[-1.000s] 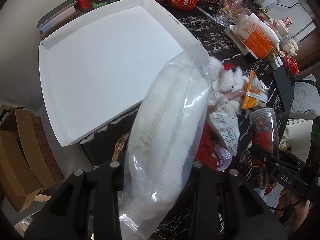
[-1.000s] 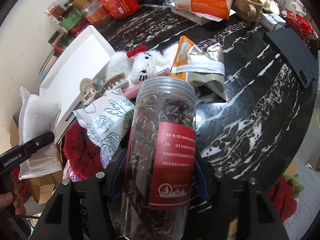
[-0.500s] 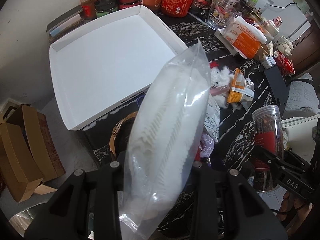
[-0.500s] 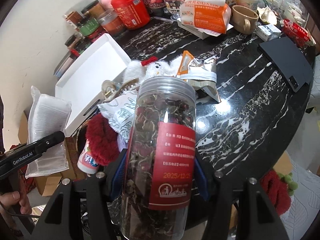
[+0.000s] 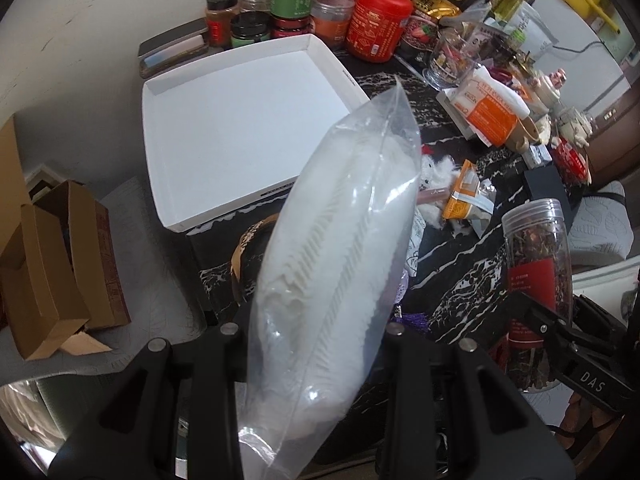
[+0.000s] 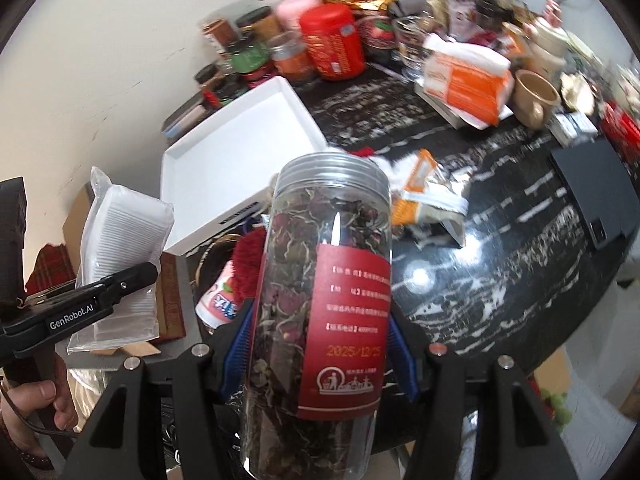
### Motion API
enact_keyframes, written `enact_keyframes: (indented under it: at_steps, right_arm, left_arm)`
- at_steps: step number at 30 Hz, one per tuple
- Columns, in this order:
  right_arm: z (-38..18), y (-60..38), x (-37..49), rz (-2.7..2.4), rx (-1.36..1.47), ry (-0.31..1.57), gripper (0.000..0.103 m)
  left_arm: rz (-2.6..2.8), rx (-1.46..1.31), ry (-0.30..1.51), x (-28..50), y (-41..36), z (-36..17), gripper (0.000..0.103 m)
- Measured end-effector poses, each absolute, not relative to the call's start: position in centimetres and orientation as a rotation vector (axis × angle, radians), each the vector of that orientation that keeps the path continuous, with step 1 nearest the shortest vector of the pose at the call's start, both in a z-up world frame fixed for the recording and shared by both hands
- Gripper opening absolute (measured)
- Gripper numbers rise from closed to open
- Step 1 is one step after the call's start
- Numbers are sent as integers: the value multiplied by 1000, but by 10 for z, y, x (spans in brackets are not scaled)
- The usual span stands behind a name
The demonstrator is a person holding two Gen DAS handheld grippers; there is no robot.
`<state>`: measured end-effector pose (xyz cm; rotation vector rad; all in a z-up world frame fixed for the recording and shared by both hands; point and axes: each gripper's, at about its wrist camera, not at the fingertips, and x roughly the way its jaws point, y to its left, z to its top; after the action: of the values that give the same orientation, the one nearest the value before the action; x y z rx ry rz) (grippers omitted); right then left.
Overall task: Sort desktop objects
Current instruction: 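Lift and carry the tea jar and cup bag over the white tray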
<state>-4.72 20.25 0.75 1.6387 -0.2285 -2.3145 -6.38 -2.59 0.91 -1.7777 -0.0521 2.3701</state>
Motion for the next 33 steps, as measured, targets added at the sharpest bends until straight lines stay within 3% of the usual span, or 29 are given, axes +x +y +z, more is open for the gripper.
enact_keyframes:
  at_steps: [14,33]
  right_arm:
    - [26,149,-74,-2226,1556,-87,61]
    - [13,53,-182,-2153,1511,51,61]
  left_arm:
    - [2457,-1763,-186,-73,-61,21,31]
    - [2505,-1790,-309,-184,-120,-3,31]
